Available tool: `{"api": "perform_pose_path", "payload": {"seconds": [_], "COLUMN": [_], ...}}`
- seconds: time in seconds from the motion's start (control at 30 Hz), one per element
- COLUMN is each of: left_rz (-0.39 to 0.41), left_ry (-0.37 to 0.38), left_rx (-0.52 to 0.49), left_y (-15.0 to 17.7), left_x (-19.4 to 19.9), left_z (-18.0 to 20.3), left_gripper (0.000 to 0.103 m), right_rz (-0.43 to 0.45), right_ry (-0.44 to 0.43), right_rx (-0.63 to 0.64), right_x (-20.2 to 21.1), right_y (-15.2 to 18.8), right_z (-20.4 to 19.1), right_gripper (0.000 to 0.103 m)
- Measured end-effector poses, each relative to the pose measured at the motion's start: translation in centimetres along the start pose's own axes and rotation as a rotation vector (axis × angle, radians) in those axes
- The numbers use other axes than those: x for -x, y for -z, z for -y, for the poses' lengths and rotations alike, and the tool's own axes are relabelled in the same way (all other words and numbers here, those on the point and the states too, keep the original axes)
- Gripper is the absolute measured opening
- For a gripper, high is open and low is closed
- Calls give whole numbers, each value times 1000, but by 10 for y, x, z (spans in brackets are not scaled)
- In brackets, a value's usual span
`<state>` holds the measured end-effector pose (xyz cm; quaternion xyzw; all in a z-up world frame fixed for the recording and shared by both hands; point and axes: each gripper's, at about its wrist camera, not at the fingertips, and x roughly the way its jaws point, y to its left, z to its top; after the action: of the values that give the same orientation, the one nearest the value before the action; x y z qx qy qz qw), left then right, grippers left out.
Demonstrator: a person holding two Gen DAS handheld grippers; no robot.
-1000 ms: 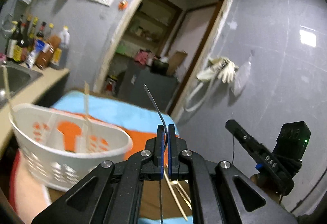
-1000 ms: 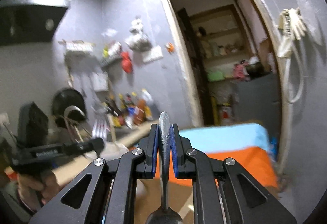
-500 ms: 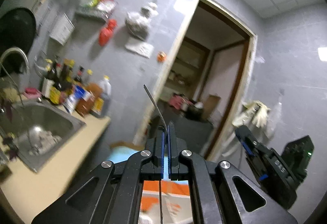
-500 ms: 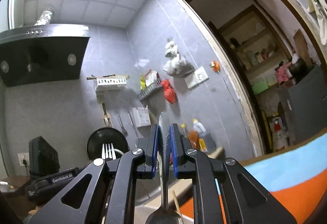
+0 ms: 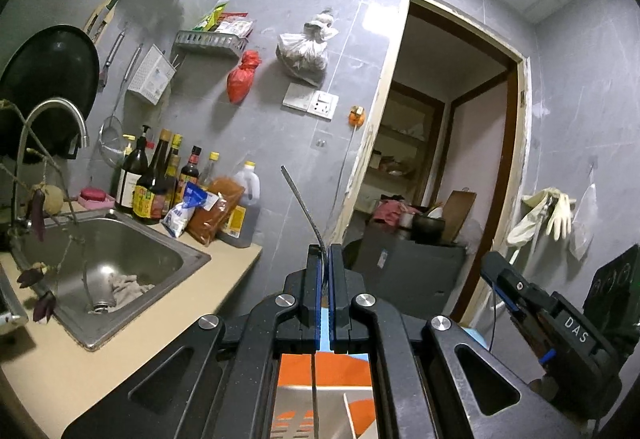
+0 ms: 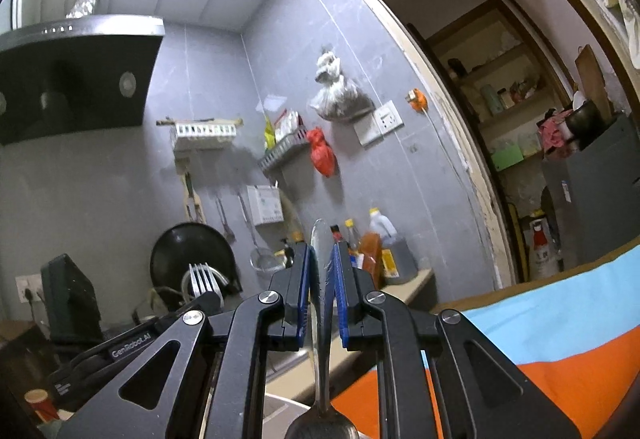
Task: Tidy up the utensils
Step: 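Lift the silver spoon with the right gripper and carry it over the caddy, then open the right gripper to drop the spoon into the caddy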
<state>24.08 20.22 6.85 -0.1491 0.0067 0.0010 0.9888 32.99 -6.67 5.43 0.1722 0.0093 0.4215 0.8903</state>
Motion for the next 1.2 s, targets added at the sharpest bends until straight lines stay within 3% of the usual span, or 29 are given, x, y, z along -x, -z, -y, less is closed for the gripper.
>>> {"api": "perform_pose_path", "payload": {"seconds": [0.57, 0.83, 1.0, 1.07, 1.13, 1.2], "left_rz": [-100, -167, -179, -176, -176, -174], "left_ry": [11, 49, 72, 84, 89, 92], "left_rx": [-23, 18, 30, 37, 27, 10], "left_y": [21, 21, 15, 12, 10, 8], "left_x": [2, 9, 21, 27, 33, 38], "left_z": [7, 6, 12, 16, 22, 30], "left_gripper": [1, 5, 27, 31, 42, 53], "right_rz": [-25, -99, -136, -145, -151, -156], "right_ry": [56, 72, 71, 74, 83, 88], "right_rx": [110, 136, 145, 151, 162, 162], "right_x": [-4, 1, 12, 19, 28, 40], "right_y": [16, 21, 17, 15, 12, 7], "right_z": [-6, -7, -7, -8, -10, -10], "right_gripper": [10, 11, 25, 26, 34, 53]}}
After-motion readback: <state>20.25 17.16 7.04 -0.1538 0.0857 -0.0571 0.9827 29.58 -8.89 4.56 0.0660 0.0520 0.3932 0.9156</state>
